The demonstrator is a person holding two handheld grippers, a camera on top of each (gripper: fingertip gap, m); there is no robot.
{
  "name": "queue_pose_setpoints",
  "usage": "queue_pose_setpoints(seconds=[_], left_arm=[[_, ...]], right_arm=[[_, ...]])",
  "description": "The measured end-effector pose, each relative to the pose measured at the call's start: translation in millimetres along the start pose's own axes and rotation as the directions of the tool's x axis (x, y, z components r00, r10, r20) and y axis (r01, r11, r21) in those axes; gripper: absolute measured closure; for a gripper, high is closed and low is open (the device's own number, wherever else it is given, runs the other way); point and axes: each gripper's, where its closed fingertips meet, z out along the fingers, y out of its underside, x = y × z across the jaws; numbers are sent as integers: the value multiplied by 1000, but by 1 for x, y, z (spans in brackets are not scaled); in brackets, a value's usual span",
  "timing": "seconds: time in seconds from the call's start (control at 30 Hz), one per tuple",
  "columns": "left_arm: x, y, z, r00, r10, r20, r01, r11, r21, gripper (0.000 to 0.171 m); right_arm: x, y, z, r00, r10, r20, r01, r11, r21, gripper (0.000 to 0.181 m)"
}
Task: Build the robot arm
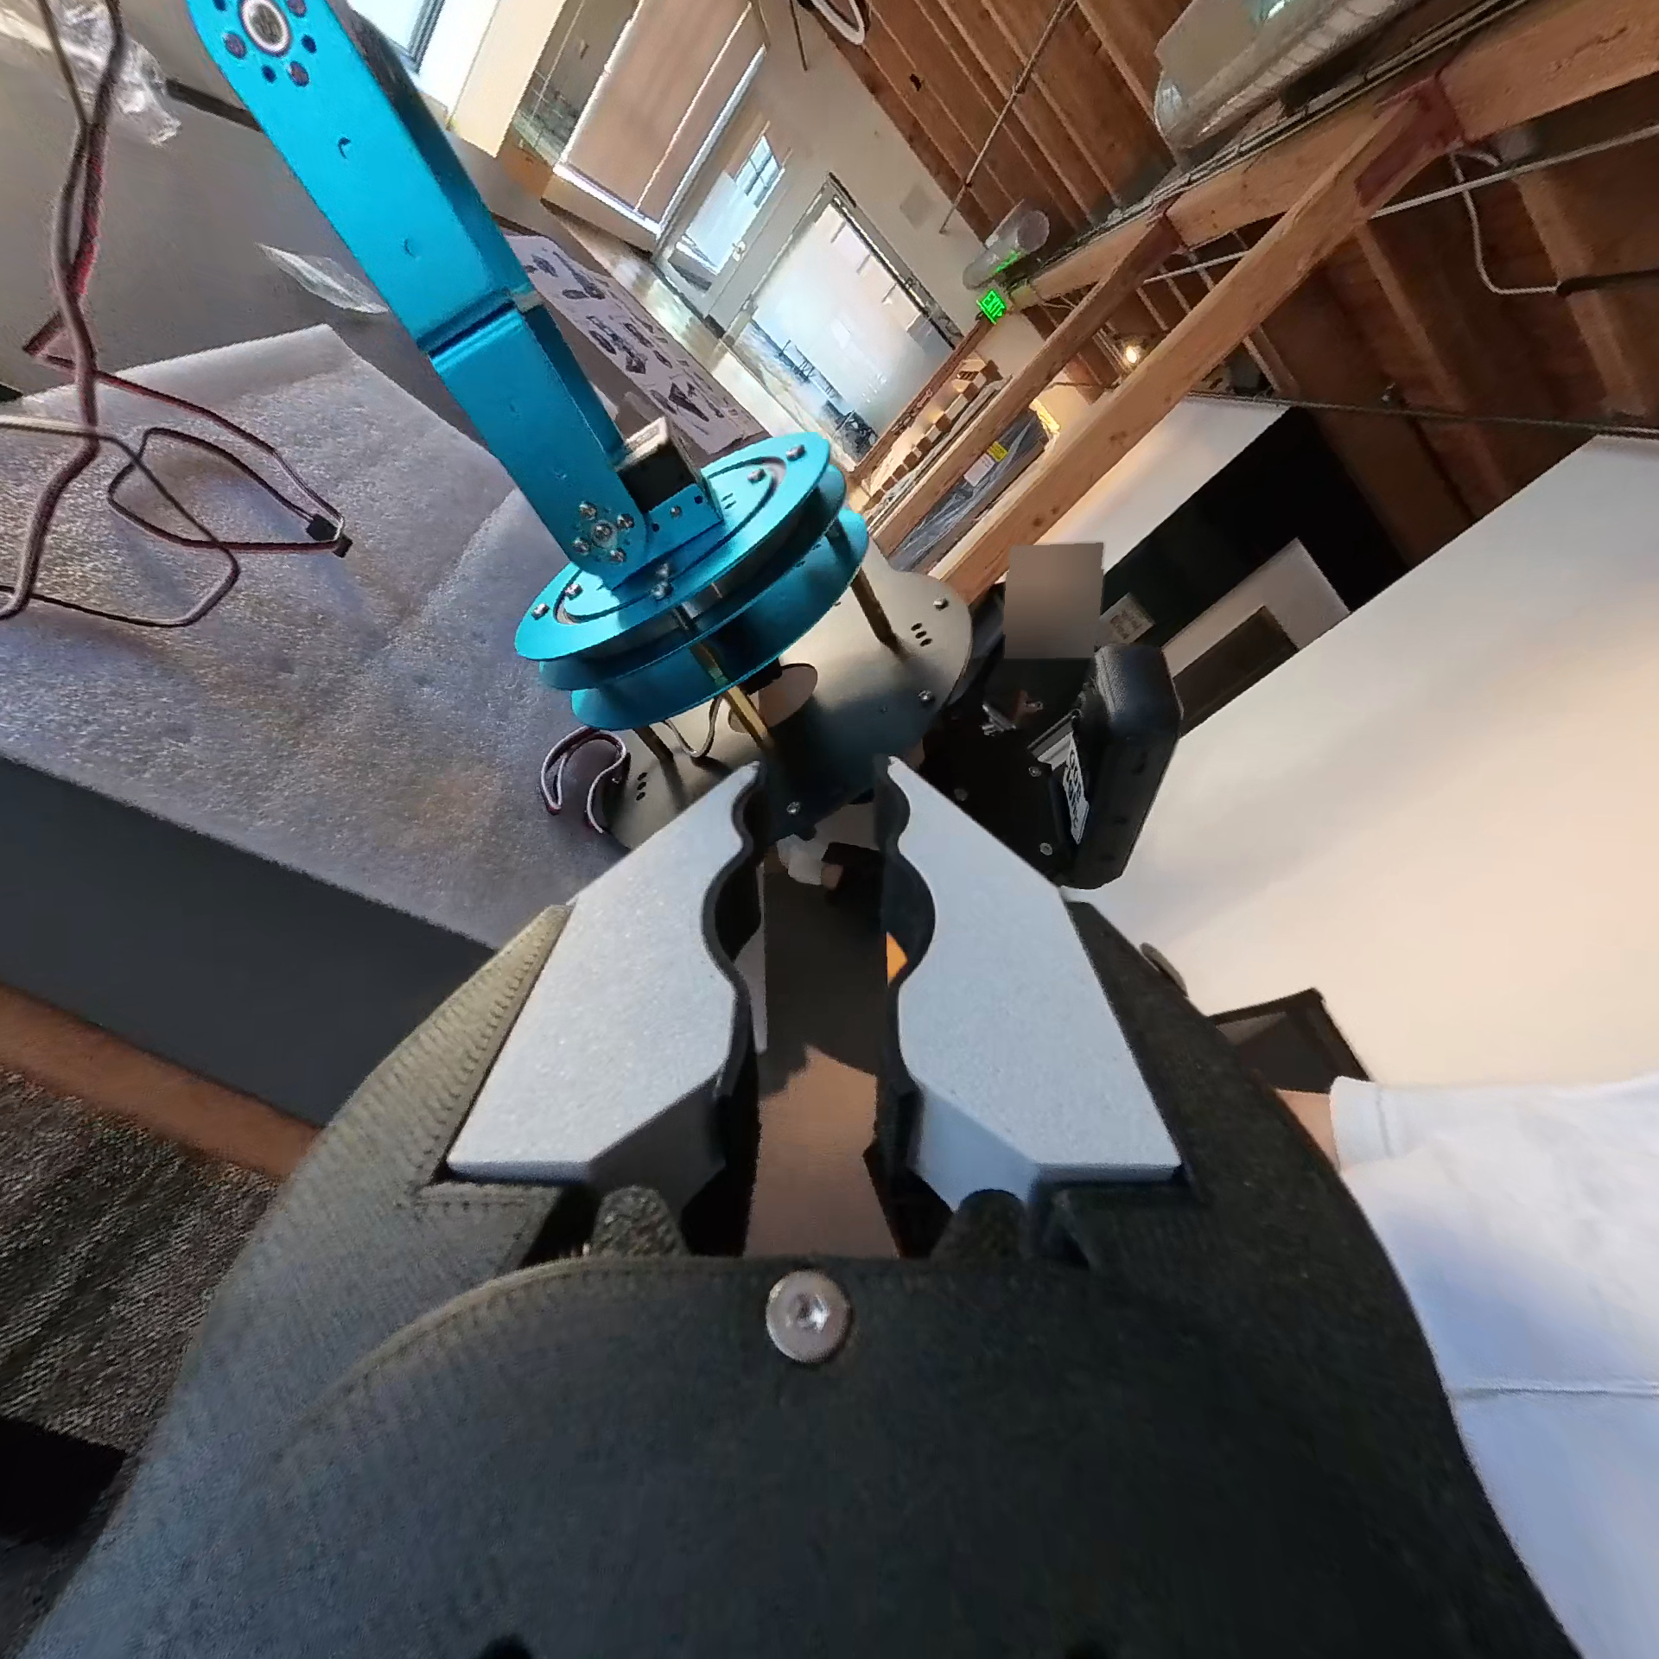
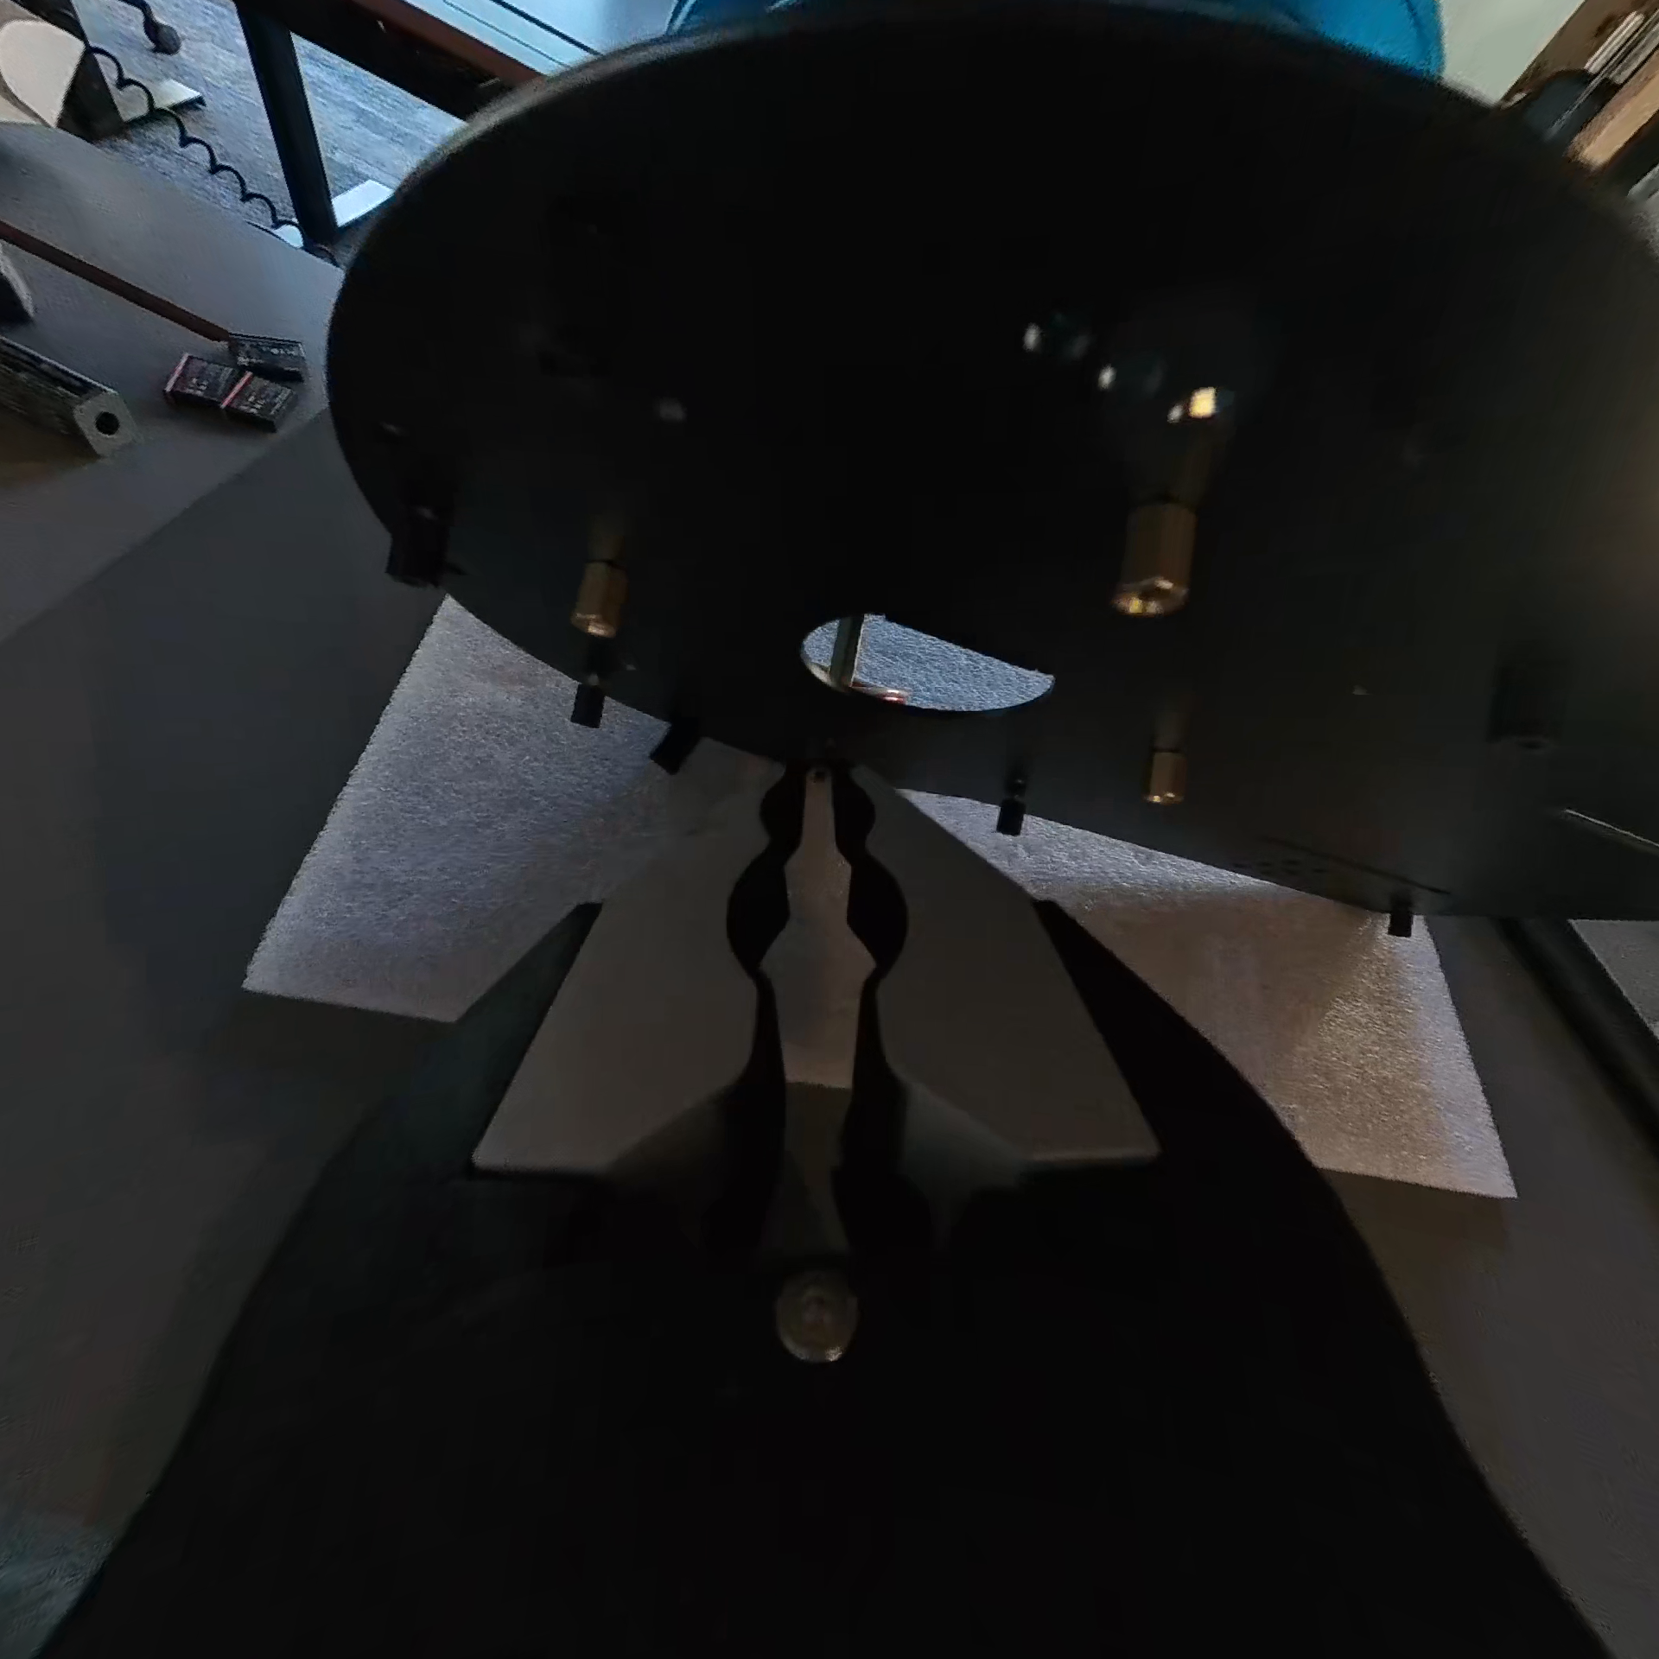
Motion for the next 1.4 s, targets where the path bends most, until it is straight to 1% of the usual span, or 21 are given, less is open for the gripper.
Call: queue_pose_setpoints(seconds=[0.17,0.5,0.77,0.9,0.97,1.03,1.1,1.13,1.2,1.27,1.33,1.4], left_arm=[[0,1,-2,1000,-3,-2,3,1000,11,152],[4,2,-3,1000,-6,-9,6,1000,14,152],[2,4,-2,1000,-5,-15,5,1000,-2,152],[-8,7,-1,999,24,26,-23,999,-32,152],[-16,8,-2,995,63,76,-59,997,-58,152],[-29,10,-4,980,128,150,-112,988,-110,152],[-49,11,-9,939,229,257,-180,963,-198,154],[-60,10,-14,901,293,319,-218,944,-248,153],[-80,3,-27,796,426,430,-292,893,-344,154],[-93,-8,-39,672,542,505,-351,834,-427,156],[-100,-17,-49,564,624,540,-390,778,-492,157],[-103,-23,-55,485,674,557,-413,738,-534,157]], right_arm=[[2,1,1,999,-15,-30,15,1000,-13,177],[2,4,4,998,-44,-46,42,998,-38,177],[2,5,5,993,-81,-87,76,996,-54,177],[2,4,4,991,-83,-105,77,995,-56,177],[2,2,3,993,-50,-103,45,998,-43,177],[2,0,2,995,-13,-98,9,999,-32,177],[2,-1,2,996,9,-92,-11,1000,-25,177],[2,-1,2,996,15,-92,-17,1000,-23,177],[2,-1,2,995,6,-101,-9,1000,-26,177],[2,-1,2,994,-5,-113,2,1000,-30,176],[2,-1,2,993,-14,-119,10,999,-32,176],[1,-1,2,992,-25,-126,21,999,-35,176]])
